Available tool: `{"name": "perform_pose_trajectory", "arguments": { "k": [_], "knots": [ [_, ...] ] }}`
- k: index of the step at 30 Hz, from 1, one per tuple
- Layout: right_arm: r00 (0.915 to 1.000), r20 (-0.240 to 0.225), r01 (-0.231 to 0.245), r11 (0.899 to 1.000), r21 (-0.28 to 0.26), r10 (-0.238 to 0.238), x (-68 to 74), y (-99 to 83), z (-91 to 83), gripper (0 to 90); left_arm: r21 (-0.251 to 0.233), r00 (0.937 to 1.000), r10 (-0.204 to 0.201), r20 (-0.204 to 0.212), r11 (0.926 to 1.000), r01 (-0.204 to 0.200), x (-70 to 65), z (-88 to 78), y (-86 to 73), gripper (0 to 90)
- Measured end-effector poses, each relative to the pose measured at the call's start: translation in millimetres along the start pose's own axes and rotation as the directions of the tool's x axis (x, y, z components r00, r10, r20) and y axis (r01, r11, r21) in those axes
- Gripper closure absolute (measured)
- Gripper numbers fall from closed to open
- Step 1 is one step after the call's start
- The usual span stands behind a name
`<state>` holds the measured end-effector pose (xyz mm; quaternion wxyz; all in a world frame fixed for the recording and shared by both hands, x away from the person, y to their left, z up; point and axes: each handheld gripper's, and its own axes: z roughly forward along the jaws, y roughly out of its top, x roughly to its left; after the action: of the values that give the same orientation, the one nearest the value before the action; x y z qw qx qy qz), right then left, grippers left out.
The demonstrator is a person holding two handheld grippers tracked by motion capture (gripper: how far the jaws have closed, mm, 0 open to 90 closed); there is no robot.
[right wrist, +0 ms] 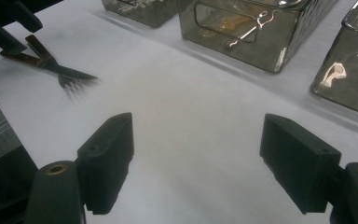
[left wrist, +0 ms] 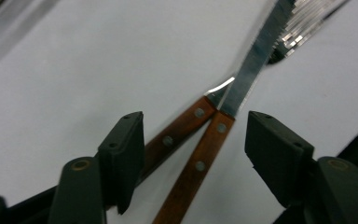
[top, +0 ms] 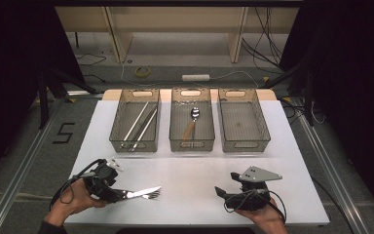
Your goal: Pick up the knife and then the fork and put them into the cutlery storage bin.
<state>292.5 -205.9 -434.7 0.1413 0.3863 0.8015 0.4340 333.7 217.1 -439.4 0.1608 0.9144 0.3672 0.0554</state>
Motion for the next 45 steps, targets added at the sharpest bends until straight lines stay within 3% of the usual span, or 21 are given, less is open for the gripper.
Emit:
{"name": "perform_pose_trajectory", "arguments": {
  "k": [5, 9, 25, 28, 36, 44, 45],
  "knots": [
    [1.0000, -0.001, 0.001, 1.000, 0.001, -0.001, 0.1, -0.1, -0.2, 26.9, 0.041, 0.9981, 0.058, 0.022, 0.9974, -0.059, -7.1, 6.7, -5.3, 29.9],
    [1.0000, 0.001, 0.001, 1.000, 0.000, -0.001, 0.1, -0.1, -0.5, 26.9, 0.038, 0.9986, 0.053, 0.009, 0.9979, -0.053, -7.5, 8.7, -10.8, 29.6],
    [1.0000, 0.001, 0.004, 1.000, 0.002, -0.004, 0.6, 0.0, 0.0, 26.9, 0.094, 0.9922, 0.124, -0.011, 0.9879, -0.123, -10.0, 17.9, -18.9, 51.8],
    [1.0000, 0.000, 0.004, 1.000, 0.002, -0.004, 0.6, -0.1, 0.3, 26.9, 0.092, 0.9924, 0.123, -0.014, 0.9884, -0.121, -9.0, 18.2, -18.4, 55.5],
    [1.0000, -0.002, 0.007, 1.000, 0.005, -0.007, 1.3, 0.1, 0.5, 26.9, 0.104, 0.9914, 0.131, 0.004, 0.9859, -0.131, -9.8, 19.7, -17.5, 62.8],
    [1.0000, -0.001, 0.010, 1.000, 0.006, -0.010, 1.7, -0.2, 0.5, 26.9, 0.117, 0.9847, 0.171, 0.033, 0.9779, -0.174, -11.4, 19.7, -16.2, 72.2],
    [1.0000, -0.001, 0.010, 1.000, 0.006, -0.010, 1.7, -0.2, 0.5, 26.9, 0.109, 0.9853, 0.168, 0.035, 0.9794, -0.170, -12.3, 20.1, -16.4, 73.4]
  ]
}}
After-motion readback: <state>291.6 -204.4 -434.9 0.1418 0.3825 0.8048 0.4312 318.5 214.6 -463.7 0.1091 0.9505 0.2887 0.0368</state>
